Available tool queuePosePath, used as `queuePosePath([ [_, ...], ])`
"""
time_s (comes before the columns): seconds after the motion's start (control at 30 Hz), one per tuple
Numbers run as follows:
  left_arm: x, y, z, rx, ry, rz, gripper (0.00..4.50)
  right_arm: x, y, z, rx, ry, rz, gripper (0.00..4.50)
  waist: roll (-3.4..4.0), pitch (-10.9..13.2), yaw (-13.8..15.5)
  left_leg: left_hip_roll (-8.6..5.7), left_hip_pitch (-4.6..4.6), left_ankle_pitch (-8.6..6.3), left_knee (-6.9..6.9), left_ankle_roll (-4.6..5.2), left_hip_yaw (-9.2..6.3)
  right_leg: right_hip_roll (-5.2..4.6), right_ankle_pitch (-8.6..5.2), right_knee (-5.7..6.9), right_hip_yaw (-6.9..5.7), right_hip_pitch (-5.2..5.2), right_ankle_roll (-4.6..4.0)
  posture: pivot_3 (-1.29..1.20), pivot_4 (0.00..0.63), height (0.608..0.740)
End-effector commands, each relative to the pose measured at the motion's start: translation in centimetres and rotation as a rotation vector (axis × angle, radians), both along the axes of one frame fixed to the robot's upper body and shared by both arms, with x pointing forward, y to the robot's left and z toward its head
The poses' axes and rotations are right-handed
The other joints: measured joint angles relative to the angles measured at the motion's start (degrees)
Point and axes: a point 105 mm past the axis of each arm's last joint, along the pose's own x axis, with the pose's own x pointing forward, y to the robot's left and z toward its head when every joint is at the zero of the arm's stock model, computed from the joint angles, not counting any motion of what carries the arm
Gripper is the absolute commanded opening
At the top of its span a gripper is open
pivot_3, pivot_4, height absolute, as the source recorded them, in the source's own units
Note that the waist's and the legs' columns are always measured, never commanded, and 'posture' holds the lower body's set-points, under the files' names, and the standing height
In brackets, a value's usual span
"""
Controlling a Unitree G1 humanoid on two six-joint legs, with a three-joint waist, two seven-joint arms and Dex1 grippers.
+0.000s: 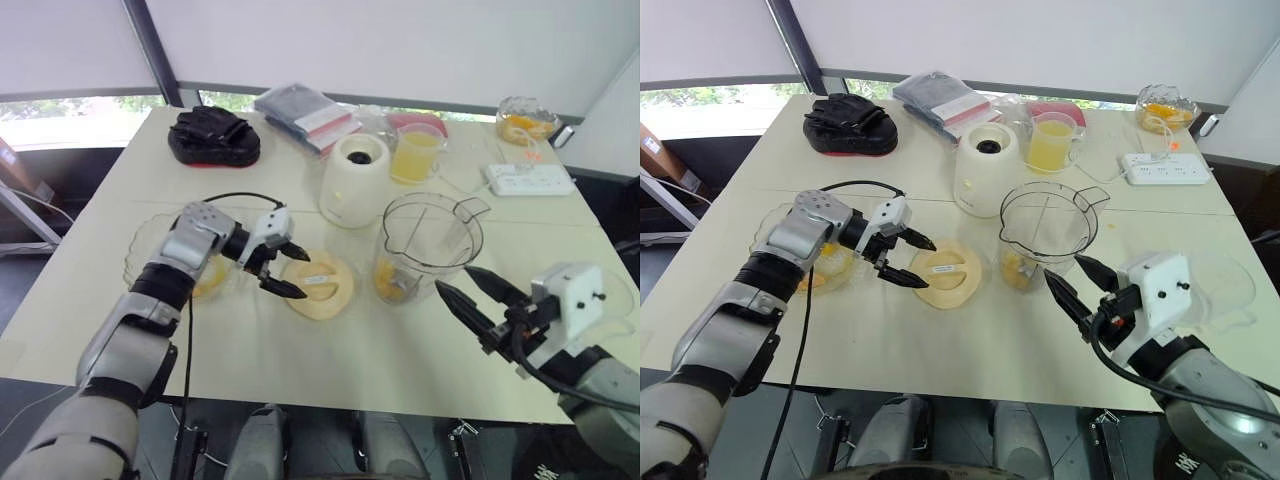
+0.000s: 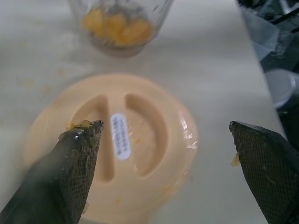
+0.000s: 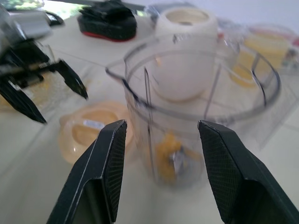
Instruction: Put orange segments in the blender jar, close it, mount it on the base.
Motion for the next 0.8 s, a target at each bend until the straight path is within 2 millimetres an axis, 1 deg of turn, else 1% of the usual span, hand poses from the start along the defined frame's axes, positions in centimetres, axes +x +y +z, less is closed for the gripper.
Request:
queuePosePath([
  [0.03,0.8,-0.2,0.0,0.024,-0.034,-0.002,4.50,0.2,0.5,0.1,0.002,-0.009,0.000,2.52,-0.01,0.0,-0.1,0.00,-0.01,0.00,0.00,0.00,-0.01,-0.01,0.00,-0.01,0.00,0.00,0.00,0.00,0.150,0.740],
  [0.27,1.5,-1.3,-1.6,0.052,-0.041,0.020,4.50,-0.1,0.8,-0.1,0.001,-0.009,-0.006,2.52,-0.18,0.0,-0.1,0.01,-0.02,0.00,0.01,0.00,-0.01,-0.01,0.02,0.01,0.00,0.00,0.02,0.00,0.150,0.740],
  [0.43,2.2,-1.8,-1.8,0.037,-0.025,0.072,4.50,-0.3,1.0,-0.3,0.002,-0.011,-0.021,2.52,-0.25,0.0,-0.2,0.01,-0.01,0.00,0.01,0.00,-0.03,0.00,0.02,0.03,0.00,0.00,0.03,0.00,0.150,0.740],
  [0.6,2.5,-1.8,-2.3,0.040,-0.012,0.110,4.50,-0.3,1.2,-0.4,0.006,-0.014,-0.024,2.52,-0.31,-0.1,-0.2,0.01,0.01,0.00,0.02,0.00,-0.02,0.01,0.03,0.04,0.00,0.00,0.03,0.00,0.150,0.740],
  [0.67,2.6,-1.7,-2.4,0.039,-0.011,0.121,3.99,-0.3,1.2,-0.4,0.005,-0.014,-0.028,2.59,-0.31,-0.1,-0.2,0.01,0.01,0.00,0.02,0.00,-0.02,0.01,0.03,0.04,0.00,0.00,0.03,0.00,0.150,0.740],
  [0.7,2.6,-1.7,-2.5,0.037,-0.013,0.125,3.66,-0.3,1.1,-0.5,0.003,-0.014,-0.030,2.59,-0.31,-0.1,-0.2,0.01,0.01,0.00,0.02,0.00,-0.02,0.01,0.03,0.05,0.00,0.00,0.04,0.00,0.150,0.740],
  [0.77,2.6,-1.7,-2.5,0.036,-0.012,0.128,2.71,-0.3,1.1,-0.5,-0.002,-0.013,-0.033,2.59,-0.32,-0.1,-0.2,0.02,0.01,0.00,0.02,0.00,-0.03,0.02,0.04,0.05,-0.01,0.00,0.05,0.00,0.150,0.740],
  [0.8,2.6,-1.6,-2.5,0.036,-0.012,0.127,2.71,-0.3,1.1,-0.6,-0.004,-0.013,-0.034,2.59,-0.32,-0.1,-0.2,0.02,0.01,0.00,0.02,0.00,-0.03,0.02,0.03,0.05,-0.01,0.00,0.05,0.00,0.150,0.740],
])
